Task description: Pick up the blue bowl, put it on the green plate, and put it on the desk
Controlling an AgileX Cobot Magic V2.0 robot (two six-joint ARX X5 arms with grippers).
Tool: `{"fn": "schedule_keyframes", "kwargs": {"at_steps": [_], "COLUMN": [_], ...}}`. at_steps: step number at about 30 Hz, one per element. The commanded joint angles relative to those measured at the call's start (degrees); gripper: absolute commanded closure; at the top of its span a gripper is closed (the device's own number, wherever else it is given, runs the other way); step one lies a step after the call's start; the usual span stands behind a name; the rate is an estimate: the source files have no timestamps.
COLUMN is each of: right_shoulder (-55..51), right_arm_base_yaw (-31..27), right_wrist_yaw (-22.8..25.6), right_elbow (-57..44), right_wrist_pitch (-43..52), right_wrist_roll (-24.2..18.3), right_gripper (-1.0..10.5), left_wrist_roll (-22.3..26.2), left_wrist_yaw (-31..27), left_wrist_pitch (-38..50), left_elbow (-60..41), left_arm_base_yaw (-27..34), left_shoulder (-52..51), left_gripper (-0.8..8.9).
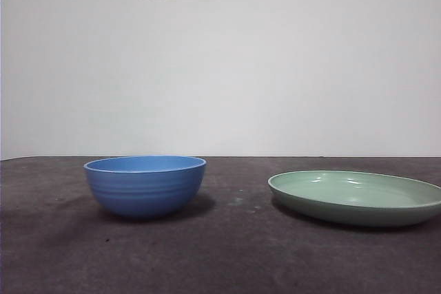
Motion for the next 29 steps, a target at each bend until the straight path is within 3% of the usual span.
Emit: {"fn": "schedule_keyframes", "kwargs": {"at_steps": [1, 10, 29], "right_shoulder": [0.3, 0.3, 0.3], "right_arm_base_yaw": [0.2, 0.2, 0.2], "right_wrist_yaw": [-0.2, -0.2, -0.2], "right_elbow": [1.2, 1.2, 1.2], "right_wrist_pitch": [0.5, 0.5, 0.6], "right_wrist_roll": [0.2, 0.2, 0.2], "right_gripper": [5.3, 5.3, 5.3], "left_wrist_roll": [0.2, -3.5, -2.6], "left_wrist_yaw": [-0.2, -1.2, -20.4], "left_wrist_pitch": [0.3, 5.3, 6.6], "left_elbow": [1.1, 2.3, 18.5], "left_arm_base_yaw": [-0.2, -0.7, -9.9], "left_shoulder": [1.0, 6.0, 35.5], "left_gripper": [4.03, 4.08, 4.09]}}
